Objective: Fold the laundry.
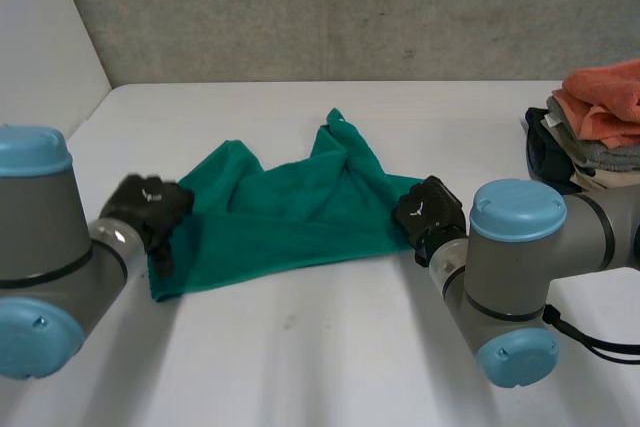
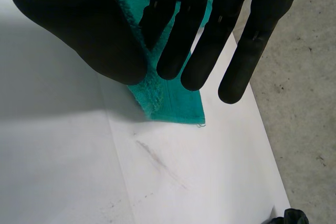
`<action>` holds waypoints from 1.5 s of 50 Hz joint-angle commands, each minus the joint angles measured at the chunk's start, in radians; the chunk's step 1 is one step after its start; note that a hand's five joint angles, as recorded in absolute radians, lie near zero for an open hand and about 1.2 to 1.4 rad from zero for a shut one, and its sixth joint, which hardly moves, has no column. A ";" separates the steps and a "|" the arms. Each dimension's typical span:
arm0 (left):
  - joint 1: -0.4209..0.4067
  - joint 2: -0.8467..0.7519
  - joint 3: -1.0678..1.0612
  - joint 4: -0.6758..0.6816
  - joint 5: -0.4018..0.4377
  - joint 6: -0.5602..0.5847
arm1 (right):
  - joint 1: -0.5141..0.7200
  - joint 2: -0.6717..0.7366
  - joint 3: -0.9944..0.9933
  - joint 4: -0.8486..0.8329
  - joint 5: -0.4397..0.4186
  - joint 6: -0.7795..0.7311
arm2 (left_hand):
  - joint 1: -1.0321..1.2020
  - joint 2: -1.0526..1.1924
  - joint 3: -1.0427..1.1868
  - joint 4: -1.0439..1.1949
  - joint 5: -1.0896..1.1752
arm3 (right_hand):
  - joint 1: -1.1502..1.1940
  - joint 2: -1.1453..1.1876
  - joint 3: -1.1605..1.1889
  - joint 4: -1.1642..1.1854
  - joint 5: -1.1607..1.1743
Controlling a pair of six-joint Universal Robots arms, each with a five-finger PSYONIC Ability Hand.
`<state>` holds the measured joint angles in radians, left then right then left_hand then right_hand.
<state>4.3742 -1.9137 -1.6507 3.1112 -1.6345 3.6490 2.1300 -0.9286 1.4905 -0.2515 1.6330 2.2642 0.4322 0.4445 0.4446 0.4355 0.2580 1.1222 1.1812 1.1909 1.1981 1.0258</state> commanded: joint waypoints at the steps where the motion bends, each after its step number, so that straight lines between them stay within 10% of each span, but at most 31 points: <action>1: 0.033 -0.099 0.012 -0.008 0.005 0.011 | 0.008 -0.001 0.010 0.000 -0.001 0.001 | -0.098 -0.111 -0.111 -0.102 -0.099 | 0.274 0.215 0.205 0.198 0.196; 20: 0.064 -0.212 0.068 0.078 0.047 0.066 | 0.011 -0.024 0.045 -0.002 -0.002 0.003 | 0.265 0.253 0.253 0.262 0.265 | 0.274 0.215 0.205 0.198 0.196; 26: 0.085 -0.217 0.084 0.110 0.029 0.109 | 0.010 -0.039 0.059 -0.003 -0.002 0.005 | 0.963 0.951 0.951 0.960 0.963 | 0.274 0.215 0.205 0.198 0.196; 32: 0.087 -0.151 0.081 0.148 0.025 0.085 | 0.013 -0.056 0.059 0.018 -0.005 0.015 | 0.964 0.952 0.952 0.961 0.964 | 0.274 0.215 0.205 0.198 0.196; 36: 0.076 -0.110 0.086 0.150 0.022 0.046 | 0.021 -0.087 0.028 0.179 -0.041 0.096 | 0.964 0.952 0.952 0.961 0.964 | -0.418 -0.477 -0.487 -0.494 -0.496; 43: 0.099 -0.067 0.086 0.133 0.027 0.007 | -0.108 -0.136 -0.137 0.513 -0.116 0.429 | 0.964 0.952 0.952 0.961 0.964 | -0.692 -0.751 -0.761 -0.768 -0.770; 53: 0.122 0.001 0.081 0.080 0.055 -0.009 | -0.260 -0.075 -0.363 0.790 -0.271 0.385 | 0.964 0.952 0.952 0.961 0.964 | -0.657 -0.716 -0.726 -0.733 -0.735; 66: 0.122 0.136 0.104 0.006 0.093 -0.067 | -0.309 0.120 -0.470 0.571 -0.522 0.180 | 0.964 0.952 0.952 0.961 0.964 | -0.478 -0.537 -0.547 -0.554 -0.556; 75: 0.125 0.196 0.166 -0.051 0.091 -0.081 | -0.249 0.171 -0.515 0.580 -0.478 0.271 | 0.964 0.952 0.952 0.961 0.964 | -0.481 -0.540 -0.550 -0.557 -0.559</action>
<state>4.4973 -1.7480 -1.5227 3.0957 -1.5412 3.5753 1.8409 -0.7753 0.9912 0.3180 1.1110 2.4605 1.1660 1.1924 1.1850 1.1948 0.9835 0.5367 0.5431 0.5503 0.5486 0.3821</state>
